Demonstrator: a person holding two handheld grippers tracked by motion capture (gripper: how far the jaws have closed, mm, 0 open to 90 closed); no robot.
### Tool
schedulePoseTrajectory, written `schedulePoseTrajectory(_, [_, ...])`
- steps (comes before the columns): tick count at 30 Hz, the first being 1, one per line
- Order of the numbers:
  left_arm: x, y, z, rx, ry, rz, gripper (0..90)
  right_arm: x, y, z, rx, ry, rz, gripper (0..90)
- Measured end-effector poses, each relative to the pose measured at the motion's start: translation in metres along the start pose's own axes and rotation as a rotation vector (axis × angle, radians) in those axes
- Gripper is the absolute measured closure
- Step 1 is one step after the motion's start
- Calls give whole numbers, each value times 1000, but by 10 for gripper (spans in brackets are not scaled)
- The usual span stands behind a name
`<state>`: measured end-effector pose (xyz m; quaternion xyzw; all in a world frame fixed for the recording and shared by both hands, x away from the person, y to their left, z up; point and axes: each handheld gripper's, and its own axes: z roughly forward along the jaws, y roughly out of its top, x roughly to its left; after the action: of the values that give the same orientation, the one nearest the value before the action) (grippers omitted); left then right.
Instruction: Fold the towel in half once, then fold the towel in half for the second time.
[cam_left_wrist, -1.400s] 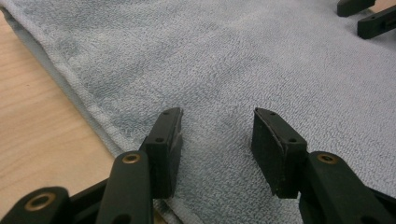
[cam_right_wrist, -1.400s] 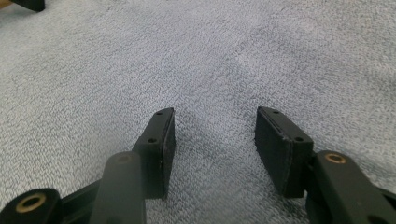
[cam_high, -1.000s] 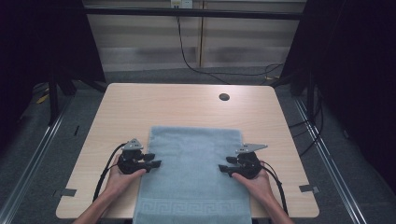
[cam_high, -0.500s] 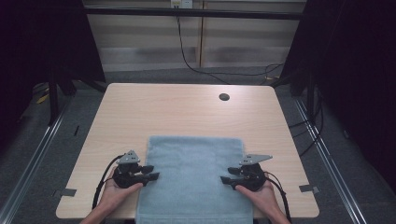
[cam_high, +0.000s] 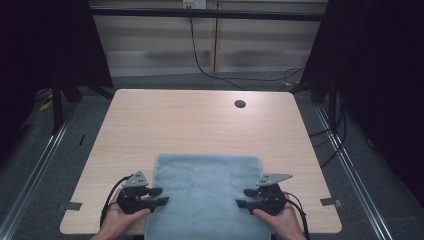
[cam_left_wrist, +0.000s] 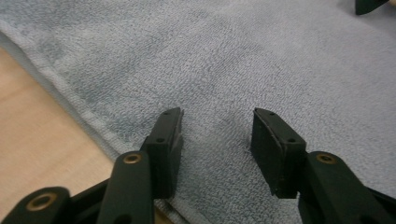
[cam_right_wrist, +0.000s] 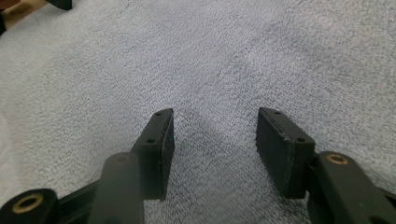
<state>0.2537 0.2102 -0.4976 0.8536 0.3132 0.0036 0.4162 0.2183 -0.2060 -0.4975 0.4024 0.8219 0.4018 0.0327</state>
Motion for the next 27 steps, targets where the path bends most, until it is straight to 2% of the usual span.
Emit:
schedulePoseTrajectory(2, [-2,0,-1,-4,-2,2,464,2,0,-2,-4,4,-9,451])
schedulePoseTrajectory(3, [-3,2,-1,2,-8,11,464,2,1,-5,-20,3,-24,453])
schedulePoseTrajectory(4, [-4,7,-2,-15,-20,6,455,-1,7,-11,-65,19,-19,452])
schedulePoseTrajectory(6, [-3,10,-3,-26,-33,10,459,-7,15,-14,-90,15,-16,457])
schedulePoseTrajectory(7, [2,19,-3,-37,-12,13,458,-10,19,-15,-95,2,-23,458])
schedulePoseTrajectory(9, [6,23,-2,-43,-8,11,456,-14,23,-15,-97,-9,-28,459])
schedulePoseTrajectory(10, [16,32,0,-44,11,12,456,-27,32,-15,-94,-56,-43,464])
schedulePoseTrajectory(11, [16,32,0,-44,11,12,457,-27,32,-15,-94,-56,-43,464])
schedulePoseTrajectory(12, [29,41,2,-57,45,4,462,-41,41,-16,-116,-70,-24,482])
schedulePoseTrajectory(13, [29,41,2,-57,45,4,464,-41,41,-16,-116,-70,-24,482])
schedulePoseTrajectory(14, [42,50,5,-73,67,-7,465,-55,50,-17,-129,-105,-20,497])
schedulePoseTrajectory(15, [42,50,5,-73,67,-7,466,-61,54,-17,-129,-112,-18,498])
schedulePoseTrajectory(16, [47,54,5,-86,76,-13,466,-61,54,-17,-129,-112,-18,498])
schedulePoseTrajectory(17, [52,58,5,-100,74,-26,468,-74,59,-16,-141,-123,2,503])
schedulePoseTrajectory(18, [62,65,7,-102,85,-28,467,-79,60,-14,-138,-132,10,502])
schedulePoseTrajectory(20, [67,67,9,-116,95,-36,472,-85,62,-12,-125,-133,19,494])
schedulePoseTrajectory(21, [78,70,13,-102,110,-56,462,-94,65,-5,-114,-151,20,483])
schedulePoseTrajectory(22, [78,70,13,-102,110,-56,461,-98,67,-2,-118,-150,23,483])
schedulePoseTrajectory(23, [87,70,16,-122,124,-78,462,-102,67,2,-114,-158,30,471])
schedulePoseTrajectory(24, [87,70,16,-122,124,-78,459,-102,67,2,-114,-158,30,471])
schedulePoseTrajectory(25, [92,69,16,-129,125,-89,454,-109,68,9,-100,-165,39,455])
schedulePoseTrajectory(27, [99,67,18,-118,141,-88,447,-111,68,11,-99,-164,46,444])
